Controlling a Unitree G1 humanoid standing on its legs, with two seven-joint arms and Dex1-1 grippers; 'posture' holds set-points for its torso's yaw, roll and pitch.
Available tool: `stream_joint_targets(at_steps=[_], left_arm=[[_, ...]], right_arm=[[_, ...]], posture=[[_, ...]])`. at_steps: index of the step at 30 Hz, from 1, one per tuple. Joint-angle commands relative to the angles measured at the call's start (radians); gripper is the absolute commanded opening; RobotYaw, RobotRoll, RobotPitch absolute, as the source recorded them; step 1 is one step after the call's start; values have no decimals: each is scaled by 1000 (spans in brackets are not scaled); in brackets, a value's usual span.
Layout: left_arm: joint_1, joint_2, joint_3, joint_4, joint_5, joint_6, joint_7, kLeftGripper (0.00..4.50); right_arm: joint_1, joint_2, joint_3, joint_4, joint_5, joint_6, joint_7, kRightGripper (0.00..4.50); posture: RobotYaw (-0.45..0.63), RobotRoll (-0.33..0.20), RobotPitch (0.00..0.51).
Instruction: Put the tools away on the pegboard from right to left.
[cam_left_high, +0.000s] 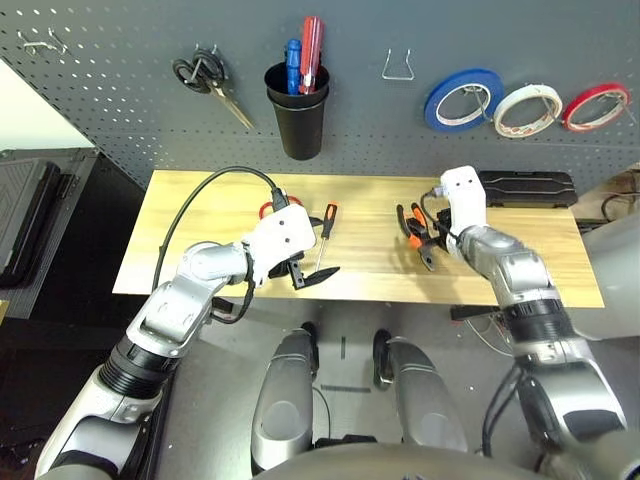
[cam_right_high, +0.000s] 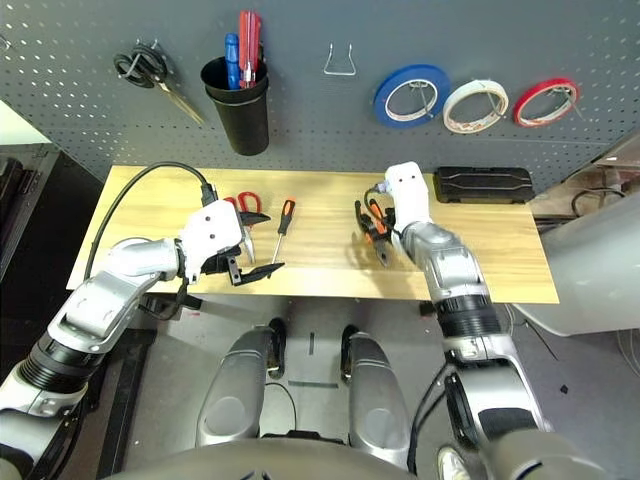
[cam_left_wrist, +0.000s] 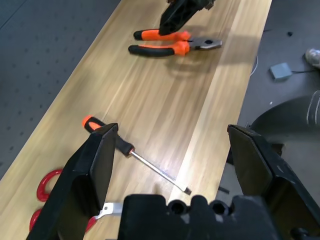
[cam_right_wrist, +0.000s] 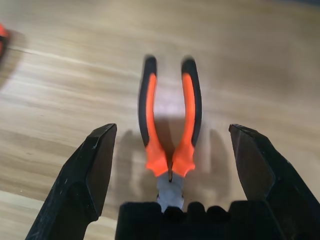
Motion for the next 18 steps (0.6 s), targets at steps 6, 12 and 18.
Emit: stream_joint_targets(at_steps=[6, 12, 18], left_arm=[[4, -1, -27, 39, 39, -12, -26, 4500], [-2, 1, -38, 69, 66, -23, -36, 4500], [-6, 5, -42, 79, 84, -24, -46, 4500]], right_arm=[[-76, 31, -4, 224, -13, 20, -45, 4463], [-152, 55, 2, 421, -35, -85, -68, 4463], [-220, 68, 4, 613, -53, -175, -76, 4463]], posture=[[198, 0, 304], [204, 0, 309], [214, 0, 314]])
